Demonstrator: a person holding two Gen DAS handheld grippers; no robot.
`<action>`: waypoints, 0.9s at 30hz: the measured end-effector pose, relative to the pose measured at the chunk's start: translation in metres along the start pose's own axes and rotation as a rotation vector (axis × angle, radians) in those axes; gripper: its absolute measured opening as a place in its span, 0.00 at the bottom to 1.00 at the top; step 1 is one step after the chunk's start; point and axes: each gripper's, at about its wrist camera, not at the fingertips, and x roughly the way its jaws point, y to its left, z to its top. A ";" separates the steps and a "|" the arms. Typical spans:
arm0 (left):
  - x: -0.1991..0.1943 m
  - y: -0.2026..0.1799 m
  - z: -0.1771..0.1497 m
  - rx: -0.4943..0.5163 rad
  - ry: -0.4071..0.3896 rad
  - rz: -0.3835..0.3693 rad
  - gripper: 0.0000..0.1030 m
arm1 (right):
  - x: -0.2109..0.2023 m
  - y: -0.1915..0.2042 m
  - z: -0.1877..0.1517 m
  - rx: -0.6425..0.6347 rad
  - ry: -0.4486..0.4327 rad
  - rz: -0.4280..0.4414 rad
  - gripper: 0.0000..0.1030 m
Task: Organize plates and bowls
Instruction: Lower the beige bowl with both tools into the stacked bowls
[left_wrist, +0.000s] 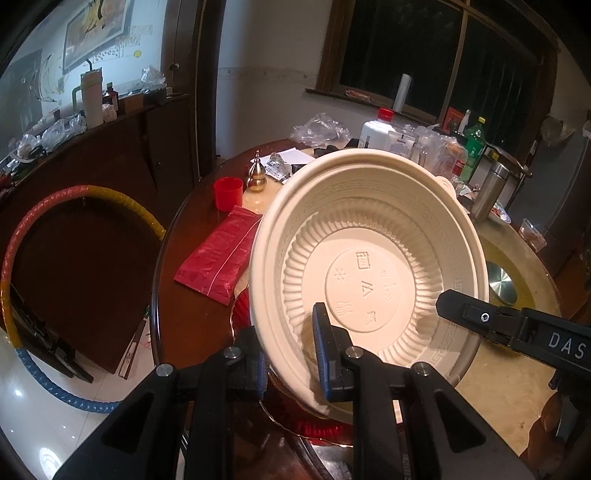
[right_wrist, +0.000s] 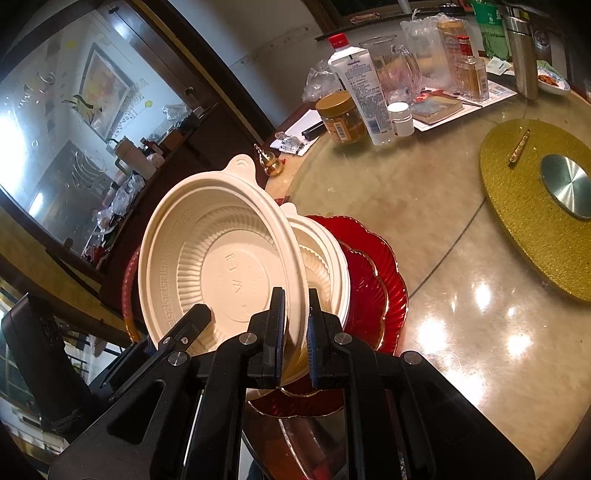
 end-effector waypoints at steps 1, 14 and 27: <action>0.000 0.000 0.000 0.000 0.001 0.001 0.19 | 0.001 0.000 0.000 -0.001 0.002 -0.001 0.10; 0.002 0.003 0.002 0.006 0.008 0.018 0.19 | 0.007 0.001 0.000 0.001 0.016 0.001 0.10; 0.003 0.002 0.001 0.024 0.016 0.037 0.19 | 0.014 -0.005 0.001 0.023 0.035 0.018 0.10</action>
